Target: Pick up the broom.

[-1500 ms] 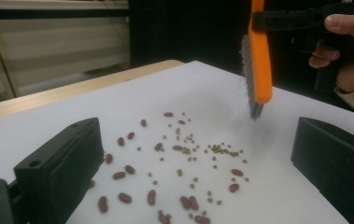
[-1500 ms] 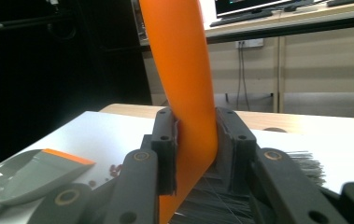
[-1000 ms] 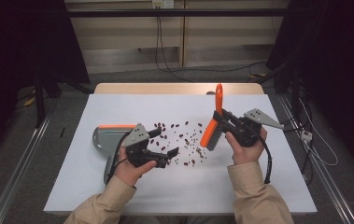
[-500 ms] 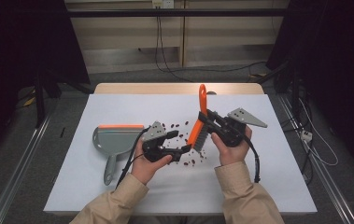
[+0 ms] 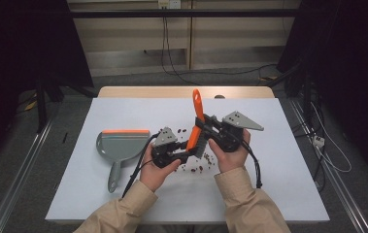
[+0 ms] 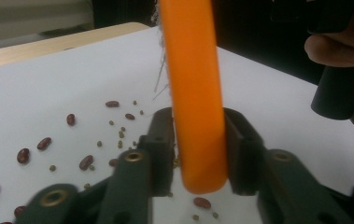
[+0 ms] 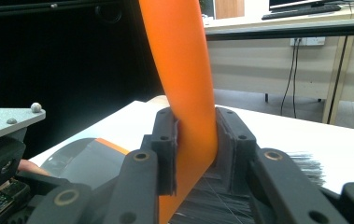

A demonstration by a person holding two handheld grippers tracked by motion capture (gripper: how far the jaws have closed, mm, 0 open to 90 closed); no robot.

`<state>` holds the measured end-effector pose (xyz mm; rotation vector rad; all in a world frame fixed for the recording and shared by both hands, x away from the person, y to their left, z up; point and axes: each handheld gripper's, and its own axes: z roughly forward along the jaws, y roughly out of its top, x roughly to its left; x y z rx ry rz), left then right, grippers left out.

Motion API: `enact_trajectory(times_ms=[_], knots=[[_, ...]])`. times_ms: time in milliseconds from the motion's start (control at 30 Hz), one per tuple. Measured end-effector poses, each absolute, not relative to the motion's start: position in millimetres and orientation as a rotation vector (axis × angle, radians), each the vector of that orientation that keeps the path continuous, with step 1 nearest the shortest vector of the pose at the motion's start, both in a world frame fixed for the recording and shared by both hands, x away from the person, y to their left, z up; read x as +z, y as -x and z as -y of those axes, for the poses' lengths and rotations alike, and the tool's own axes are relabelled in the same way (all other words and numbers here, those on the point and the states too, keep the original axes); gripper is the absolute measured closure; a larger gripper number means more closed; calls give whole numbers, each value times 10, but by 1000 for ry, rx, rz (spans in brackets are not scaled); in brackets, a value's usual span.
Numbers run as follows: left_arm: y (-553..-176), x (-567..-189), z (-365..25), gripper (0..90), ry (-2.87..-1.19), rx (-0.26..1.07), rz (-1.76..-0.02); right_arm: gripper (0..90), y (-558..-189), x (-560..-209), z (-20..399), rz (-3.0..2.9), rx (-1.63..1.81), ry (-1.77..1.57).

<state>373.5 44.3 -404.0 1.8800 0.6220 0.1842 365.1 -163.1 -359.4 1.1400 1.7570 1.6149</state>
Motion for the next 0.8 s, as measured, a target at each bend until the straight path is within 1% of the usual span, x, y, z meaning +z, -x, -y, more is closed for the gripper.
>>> enact_trajectory(times_ms=[100,333,367,467,500,633,800], knots=[[-3745,-4029,-461,693,-1875,189,-647,709,-3649,-3577,1609,-1761,1606,-1130],[-3729,-3999,-518,708,-1846,259,-674,687,-3666,-3529,1570,-1763,1620,-1129],[-3728,-3994,-522,709,-1842,261,-680,656,-3664,-3524,1562,-1760,1617,-1119],[-3737,-3997,-547,708,-1826,274,-703,450,-3665,-3526,1518,-1755,1601,-1127],[-3739,-4001,-557,709,-1821,280,-712,415,-3660,-3528,1509,-1744,1589,-1133],[-3751,-3999,-602,709,-1813,297,-725,299,-3651,-3539,1511,-1708,1598,-1151],[-3759,-3993,-621,709,-1812,313,-734,218,-3657,-3567,1489,-1720,1563,-1173]])
